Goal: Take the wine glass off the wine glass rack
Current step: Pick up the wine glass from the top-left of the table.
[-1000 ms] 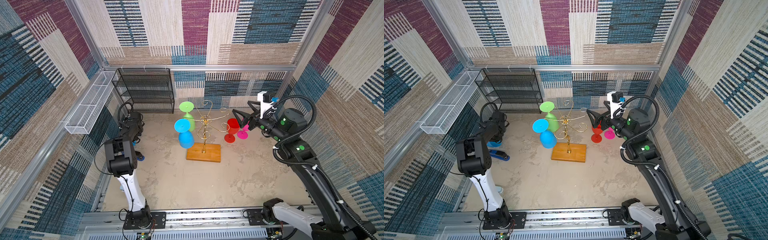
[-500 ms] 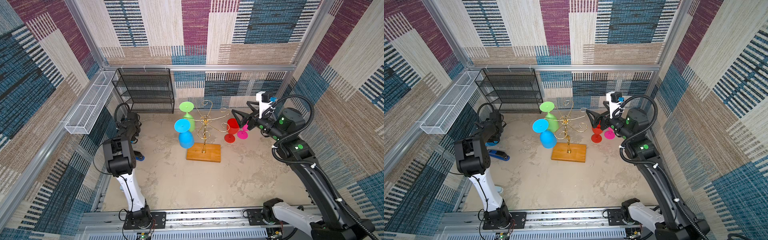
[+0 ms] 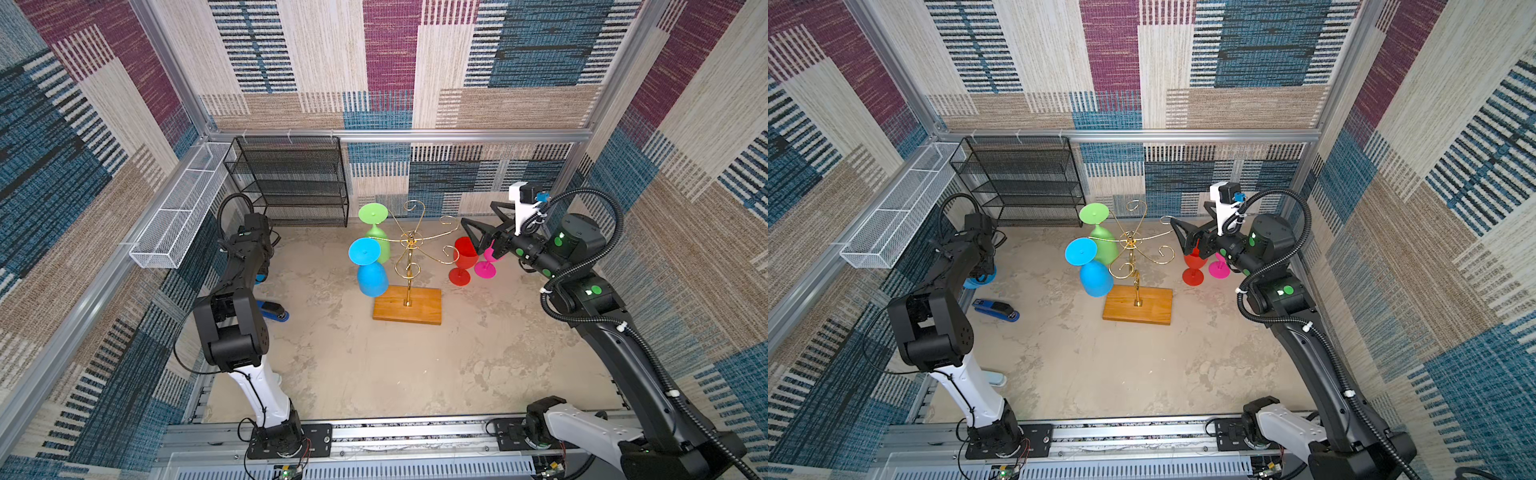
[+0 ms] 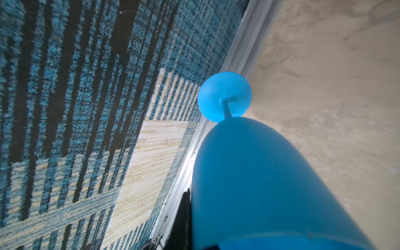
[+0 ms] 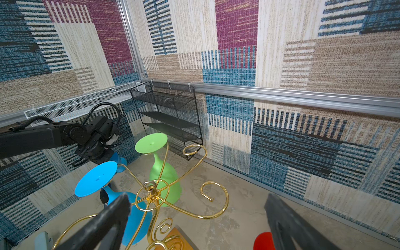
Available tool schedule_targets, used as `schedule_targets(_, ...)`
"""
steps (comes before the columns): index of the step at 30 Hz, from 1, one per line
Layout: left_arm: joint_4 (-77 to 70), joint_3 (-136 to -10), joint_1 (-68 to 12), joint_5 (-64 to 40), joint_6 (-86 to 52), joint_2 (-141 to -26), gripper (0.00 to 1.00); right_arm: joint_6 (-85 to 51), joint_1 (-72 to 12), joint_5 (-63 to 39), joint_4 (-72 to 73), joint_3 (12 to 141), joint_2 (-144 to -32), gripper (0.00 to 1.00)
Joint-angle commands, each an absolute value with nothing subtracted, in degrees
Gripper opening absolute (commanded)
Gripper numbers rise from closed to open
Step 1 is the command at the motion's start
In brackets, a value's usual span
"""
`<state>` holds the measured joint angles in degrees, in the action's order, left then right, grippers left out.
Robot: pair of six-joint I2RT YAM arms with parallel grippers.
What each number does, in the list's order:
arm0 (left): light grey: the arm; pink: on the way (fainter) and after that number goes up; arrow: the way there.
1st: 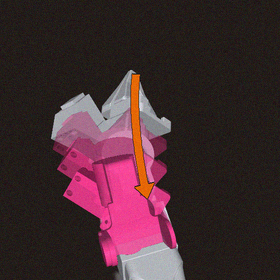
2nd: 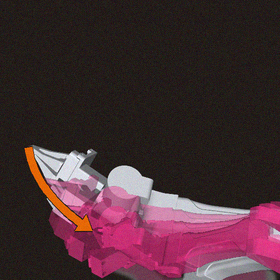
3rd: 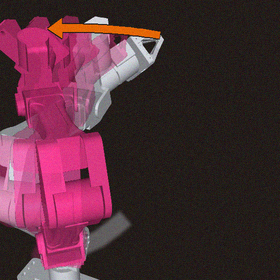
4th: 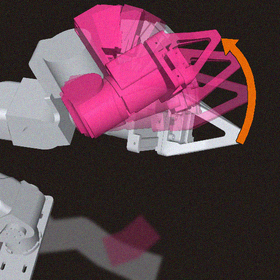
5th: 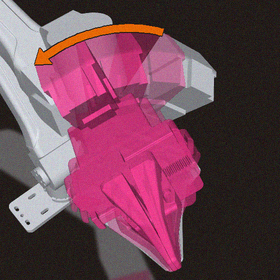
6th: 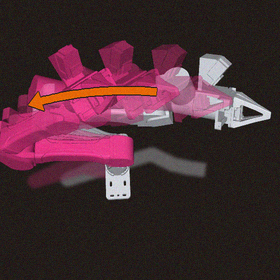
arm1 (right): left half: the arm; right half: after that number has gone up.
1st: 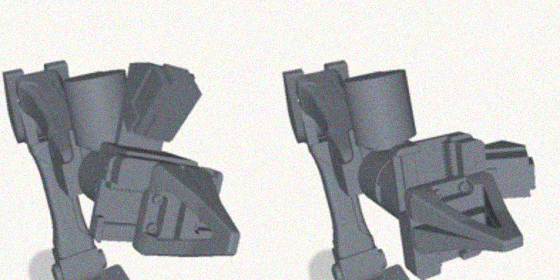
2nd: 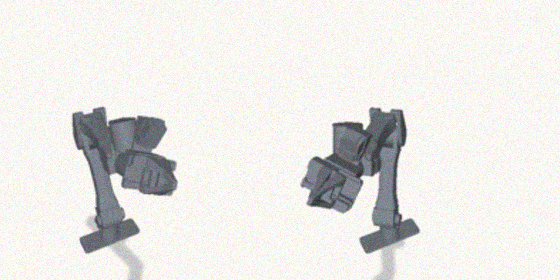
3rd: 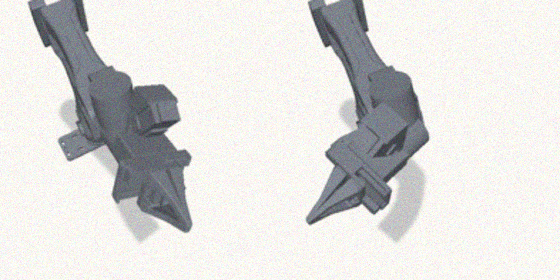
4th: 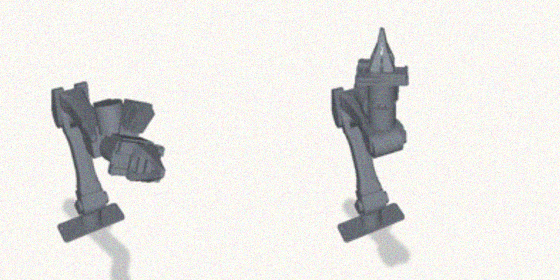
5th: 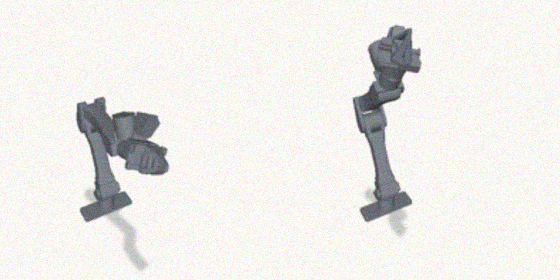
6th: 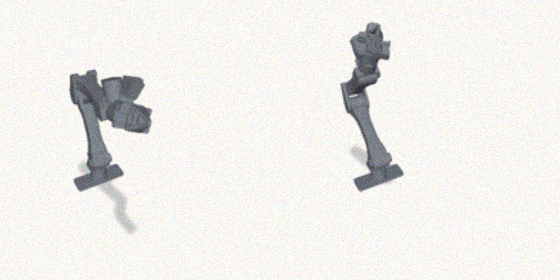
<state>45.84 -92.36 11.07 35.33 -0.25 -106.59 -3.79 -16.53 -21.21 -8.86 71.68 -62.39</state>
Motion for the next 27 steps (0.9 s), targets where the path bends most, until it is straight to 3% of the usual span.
schedule_targets(1, 51.8, -93.0, 11.0, 29.0, -1.1, -103.2, 0.00, -4.0, -16.5, -22.5, -6.3, 72.3, -62.6, 1.00)
schedule_targets(9, 57.8, -94.3, 11.0, 21.1, -0.6, -94.8, 0.00, -4.7, -16.5, -23.5, -5.8, 72.4, -62.5, 1.00)
schedule_targets(14, 62.4, -97.0, 10.9, 9.9, -2.1, -91.1, 0.00, -4.9, -16.5, -23.6, -6.1, 72.8, -62.7, 1.00)
schedule_targets(22, 68.0, -103.4, 10.3, -15.8, -7.8, -91.6, 0.00, -4.4, -16.5, -22.6, -8.1, 74.6, -63.2, 1.00)
schedule_targets(27, 68.1, -108.2, 8.0, -19.6, -9.5, -95.3, 0.00, -5.4, -16.5, -22.7, -8.9, 75.1, -63.3, 1.00)
